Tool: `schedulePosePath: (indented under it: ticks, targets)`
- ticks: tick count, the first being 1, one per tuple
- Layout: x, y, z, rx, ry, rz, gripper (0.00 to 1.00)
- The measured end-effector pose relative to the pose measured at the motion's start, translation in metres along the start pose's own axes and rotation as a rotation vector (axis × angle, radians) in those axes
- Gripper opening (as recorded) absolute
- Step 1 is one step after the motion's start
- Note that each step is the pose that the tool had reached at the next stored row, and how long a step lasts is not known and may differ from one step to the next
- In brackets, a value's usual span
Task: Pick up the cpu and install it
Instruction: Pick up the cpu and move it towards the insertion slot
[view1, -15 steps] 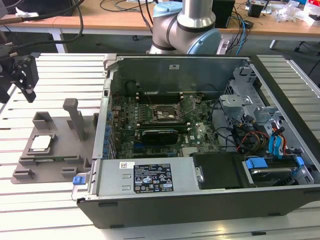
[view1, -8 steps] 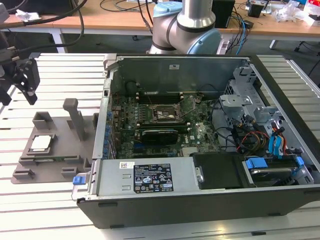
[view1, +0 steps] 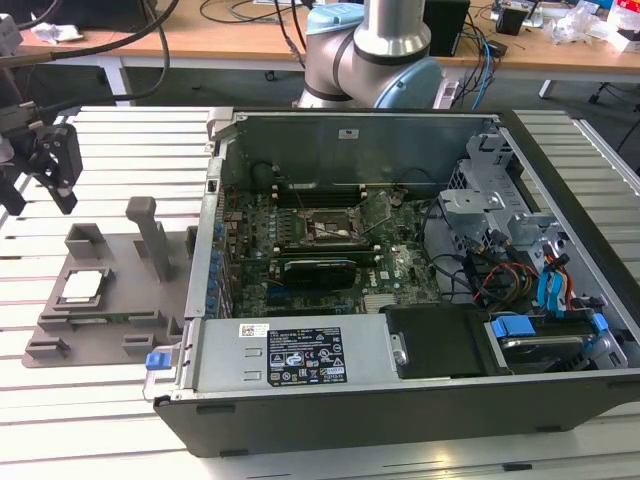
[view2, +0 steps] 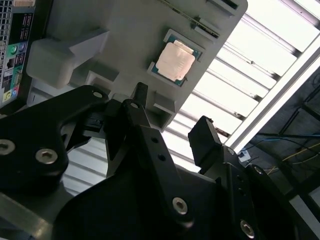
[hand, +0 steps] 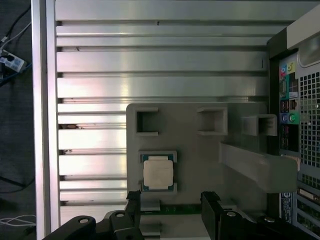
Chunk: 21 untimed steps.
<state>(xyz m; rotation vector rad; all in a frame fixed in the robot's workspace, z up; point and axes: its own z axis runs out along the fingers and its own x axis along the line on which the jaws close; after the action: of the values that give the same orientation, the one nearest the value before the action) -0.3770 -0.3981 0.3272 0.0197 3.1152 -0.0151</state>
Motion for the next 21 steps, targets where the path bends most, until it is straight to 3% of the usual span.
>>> schedulePosePath:
  ticks: [21]
  targets:
    - [0.0004,0.0002,0.0159,0.0000,0.0000,0.000,0.60]
